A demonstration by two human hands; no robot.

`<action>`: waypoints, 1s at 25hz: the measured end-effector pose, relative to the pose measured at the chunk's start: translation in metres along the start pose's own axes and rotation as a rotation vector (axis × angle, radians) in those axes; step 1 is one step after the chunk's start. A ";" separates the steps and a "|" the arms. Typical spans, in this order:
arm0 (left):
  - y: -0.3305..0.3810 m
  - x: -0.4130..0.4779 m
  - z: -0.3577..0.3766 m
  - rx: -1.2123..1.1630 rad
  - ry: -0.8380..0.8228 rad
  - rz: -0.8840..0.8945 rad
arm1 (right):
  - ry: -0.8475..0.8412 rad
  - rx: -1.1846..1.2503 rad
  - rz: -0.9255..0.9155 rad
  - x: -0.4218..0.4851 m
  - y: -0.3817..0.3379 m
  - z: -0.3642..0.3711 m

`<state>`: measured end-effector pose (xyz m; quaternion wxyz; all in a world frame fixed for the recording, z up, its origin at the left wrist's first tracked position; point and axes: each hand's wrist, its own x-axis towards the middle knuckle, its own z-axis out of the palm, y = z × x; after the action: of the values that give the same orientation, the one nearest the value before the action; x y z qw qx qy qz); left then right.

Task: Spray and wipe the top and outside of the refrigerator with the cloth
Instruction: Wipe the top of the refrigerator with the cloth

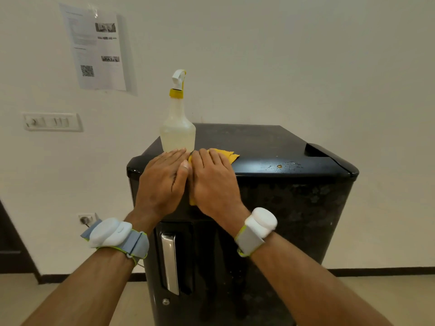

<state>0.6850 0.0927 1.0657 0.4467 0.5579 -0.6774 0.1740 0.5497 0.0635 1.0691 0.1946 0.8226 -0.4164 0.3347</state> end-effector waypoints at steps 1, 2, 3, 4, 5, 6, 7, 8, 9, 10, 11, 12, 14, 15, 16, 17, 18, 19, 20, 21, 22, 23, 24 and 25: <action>0.000 0.000 -0.002 0.017 -0.028 -0.004 | 0.051 -0.010 -0.023 -0.011 0.011 0.000; 0.001 0.000 -0.005 -0.013 -0.067 -0.022 | 0.083 -0.042 -0.001 -0.019 0.020 -0.002; 0.002 0.001 -0.009 -0.106 -0.103 -0.056 | 0.109 -0.075 0.074 -0.019 0.023 -0.002; 0.004 0.004 -0.014 -0.240 -0.127 -0.107 | 0.108 -0.061 0.178 -0.013 0.019 -0.001; 0.004 0.006 -0.022 -0.378 -0.127 -0.166 | 0.106 -0.011 0.236 -0.004 0.004 0.000; 0.004 0.010 -0.029 -0.484 -0.106 -0.220 | 0.097 0.026 0.210 0.002 -0.014 0.003; 0.005 0.013 -0.035 -0.538 -0.064 -0.256 | 0.096 0.045 0.123 0.000 -0.030 0.009; 0.004 0.016 -0.043 -0.551 -0.010 -0.278 | 0.109 0.057 -0.017 -0.004 -0.041 0.017; 0.003 0.018 -0.050 -0.552 0.028 -0.298 | 0.106 0.044 -0.147 -0.009 -0.042 0.021; 0.003 0.019 -0.055 -0.561 0.041 -0.322 | 0.095 0.012 -0.214 -0.011 -0.036 0.022; 0.002 0.019 -0.060 -0.576 0.043 -0.348 | 0.099 -0.014 -0.213 -0.008 -0.032 0.022; 0.000 0.017 -0.063 -0.586 0.037 -0.373 | 0.094 -0.022 -0.165 -0.002 -0.036 0.020; -0.003 0.014 -0.060 -0.554 0.043 -0.413 | 0.025 -0.018 -0.082 0.019 -0.062 0.020; -0.005 0.013 -0.058 -0.511 0.048 -0.419 | -0.023 -0.019 -0.118 0.029 -0.080 0.023; -0.008 0.012 -0.057 -0.469 0.048 -0.415 | -0.060 -0.026 -0.197 0.036 -0.092 0.026; -0.009 0.014 -0.056 -0.447 0.040 -0.411 | -0.080 -0.056 -0.298 0.039 -0.091 0.030; -0.011 0.014 -0.056 -0.438 0.024 -0.408 | -0.079 -0.119 -0.402 0.038 -0.081 0.031; -0.013 0.013 -0.056 -0.433 0.010 -0.405 | -0.078 -0.163 -0.489 0.035 -0.066 0.030; -0.013 0.012 -0.057 -0.433 0.002 -0.402 | -0.071 -0.184 -0.542 0.030 -0.053 0.025; -0.015 0.011 -0.057 -0.429 0.004 -0.395 | -0.062 -0.203 -0.542 0.024 -0.045 0.021; -0.015 0.011 -0.057 -0.421 0.015 -0.387 | -0.078 -0.198 -0.473 0.024 -0.045 0.021; -0.015 0.010 -0.054 -0.416 0.029 -0.382 | -0.095 -0.170 -0.358 0.027 -0.051 0.020; -0.014 0.011 -0.052 -0.405 0.047 -0.381 | -0.103 -0.107 -0.224 0.036 -0.064 0.019; -0.013 0.013 -0.050 -0.378 0.067 -0.376 | -0.128 -0.064 -0.155 0.044 -0.078 0.018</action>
<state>0.7178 0.1176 1.0994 0.5898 0.5745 -0.5671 -0.0233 0.6394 0.0735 1.0843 0.2191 0.8654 -0.3736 0.2518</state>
